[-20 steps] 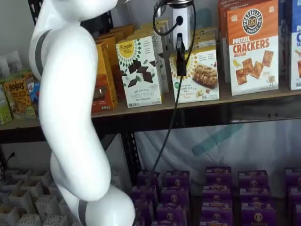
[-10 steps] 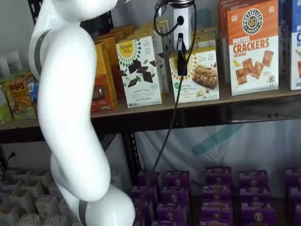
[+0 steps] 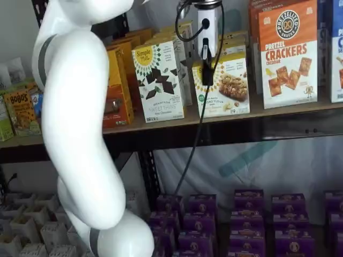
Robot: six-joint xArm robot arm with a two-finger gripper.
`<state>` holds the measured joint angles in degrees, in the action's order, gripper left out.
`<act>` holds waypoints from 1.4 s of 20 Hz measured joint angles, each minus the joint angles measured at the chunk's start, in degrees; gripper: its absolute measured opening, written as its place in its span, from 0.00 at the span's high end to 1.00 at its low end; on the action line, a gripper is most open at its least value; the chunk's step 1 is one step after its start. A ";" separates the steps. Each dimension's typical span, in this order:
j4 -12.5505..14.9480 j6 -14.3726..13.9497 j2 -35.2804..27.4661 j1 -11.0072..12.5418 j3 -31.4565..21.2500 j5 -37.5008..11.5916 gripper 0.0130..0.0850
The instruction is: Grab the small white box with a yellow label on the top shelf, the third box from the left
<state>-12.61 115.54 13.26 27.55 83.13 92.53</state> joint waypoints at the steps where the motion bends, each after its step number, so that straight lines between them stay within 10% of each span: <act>1: 0.02 0.04 0.00 0.03 0.01 0.00 0.61; 28: 2.40 -1.14 2.85 -0.64 0.95 10.82 0.72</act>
<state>-10.21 114.41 16.11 26.92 84.08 103.35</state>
